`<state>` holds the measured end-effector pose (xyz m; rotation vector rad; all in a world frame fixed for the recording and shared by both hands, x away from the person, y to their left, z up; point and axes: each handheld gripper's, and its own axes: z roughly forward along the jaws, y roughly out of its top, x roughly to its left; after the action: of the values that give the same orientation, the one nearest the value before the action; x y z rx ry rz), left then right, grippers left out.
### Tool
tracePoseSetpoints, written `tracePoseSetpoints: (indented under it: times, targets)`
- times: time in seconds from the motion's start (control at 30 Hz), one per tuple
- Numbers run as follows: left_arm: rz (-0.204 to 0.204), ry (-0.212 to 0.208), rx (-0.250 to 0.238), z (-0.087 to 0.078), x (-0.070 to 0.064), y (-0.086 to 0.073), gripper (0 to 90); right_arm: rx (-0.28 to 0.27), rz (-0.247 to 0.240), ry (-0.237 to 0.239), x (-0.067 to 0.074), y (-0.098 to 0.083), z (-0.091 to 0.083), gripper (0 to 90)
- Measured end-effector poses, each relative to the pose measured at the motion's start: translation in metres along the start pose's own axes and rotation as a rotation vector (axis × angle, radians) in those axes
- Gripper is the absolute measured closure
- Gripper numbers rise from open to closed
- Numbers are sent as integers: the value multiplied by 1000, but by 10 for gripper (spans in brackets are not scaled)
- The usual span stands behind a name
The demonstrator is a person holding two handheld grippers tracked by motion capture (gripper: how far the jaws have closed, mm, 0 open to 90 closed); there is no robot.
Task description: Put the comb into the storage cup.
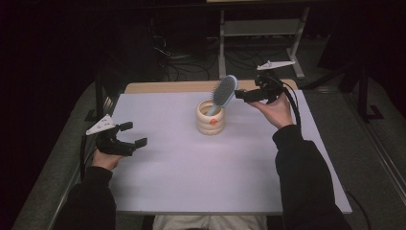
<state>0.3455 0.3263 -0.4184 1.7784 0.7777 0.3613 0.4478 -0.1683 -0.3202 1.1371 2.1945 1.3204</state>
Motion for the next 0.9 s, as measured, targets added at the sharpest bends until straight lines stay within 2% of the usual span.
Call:
tracePoseSetpoints:
  times: [0.4,0.9]
  targets:
    - [-2,2,0,0,0,0,0,-18,29,10,-9,-17,-15,0]
    - [-11,-5,-7,-1,-2,-1,0,-32,35,10,-16,-43,-32,0]
